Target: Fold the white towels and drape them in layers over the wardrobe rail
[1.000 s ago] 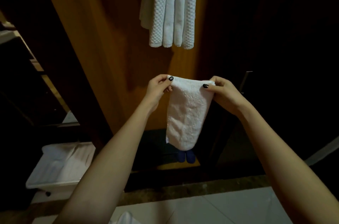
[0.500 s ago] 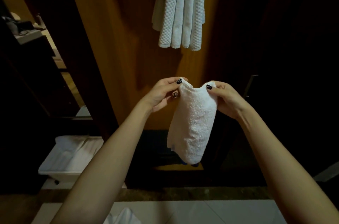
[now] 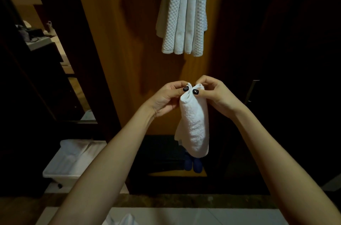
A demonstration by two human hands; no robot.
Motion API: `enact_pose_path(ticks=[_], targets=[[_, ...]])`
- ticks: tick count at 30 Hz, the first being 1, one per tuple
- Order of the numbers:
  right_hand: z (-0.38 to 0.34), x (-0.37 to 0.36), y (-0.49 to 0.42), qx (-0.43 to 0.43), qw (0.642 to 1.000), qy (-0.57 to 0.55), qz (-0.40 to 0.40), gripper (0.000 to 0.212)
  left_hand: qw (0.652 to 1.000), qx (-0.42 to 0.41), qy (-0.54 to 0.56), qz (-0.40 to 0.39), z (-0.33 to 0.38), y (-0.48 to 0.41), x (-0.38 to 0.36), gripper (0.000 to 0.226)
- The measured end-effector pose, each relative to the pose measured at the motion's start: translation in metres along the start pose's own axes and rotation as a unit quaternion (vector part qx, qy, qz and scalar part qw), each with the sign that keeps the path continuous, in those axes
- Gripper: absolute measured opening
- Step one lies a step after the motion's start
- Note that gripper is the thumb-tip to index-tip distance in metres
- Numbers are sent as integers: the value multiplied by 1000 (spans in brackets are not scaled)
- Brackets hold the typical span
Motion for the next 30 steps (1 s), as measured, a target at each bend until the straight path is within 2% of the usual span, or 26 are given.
enact_pose_path(ticks=[2,4,9,11,13,14,15,17,19,20,21,23,25,28,30], targets=[[1,1,0,5,1000,19,-2,18,1000,3,-5,-14,-1,0,-1,33],[2,2,0,3,999,34,3,20,1000,5,-4,-23,0,-1,-3,39],[11,15,1,-23,995,92,32,38,999,19,-34,-28,1,-4,-4,27],[12,17,5,-17,990,134,47,30,999,10,-34,5,-1,-7,-3,15],[10,19,11,6,988,121,101,16,997,-13,-47,68,0,-10,-3,5],[8,19,14,19,986,116,122,18,992,-28,-57,105,1,-11,-4,7],[5,20,17,33,984,119,125,21,988,-45,-63,137,2,-11,-5,9],[1,20,20,47,978,186,83,21,980,-74,-67,172,4,-12,-9,10],[4,18,20,30,960,272,55,58,977,-90,-76,178,5,-15,-15,9],[5,18,19,20,954,289,75,72,976,-97,-81,180,6,-17,-17,10],[5,18,17,18,952,289,103,72,974,-106,-81,186,7,-19,-18,10],[2,21,13,30,956,259,136,40,964,-127,-101,212,11,-21,-16,9],[-1,26,9,46,966,217,136,11,948,-139,-156,239,18,-21,-13,8],[-5,34,3,69,973,162,150,15,929,-169,-217,250,25,-20,-15,10],[-4,36,-1,66,974,149,156,13,893,-200,-278,291,22,-21,-14,14]])
Point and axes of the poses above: each hand's wrist, its own y-axis away from the middle knuckle, its own x-axis out of the back of the hand, z = x × y, the point moved 3 cm from there along -y, towards the middle knuckle, and after that the axes turned 10 degrees about x, right-handed, at the moved point
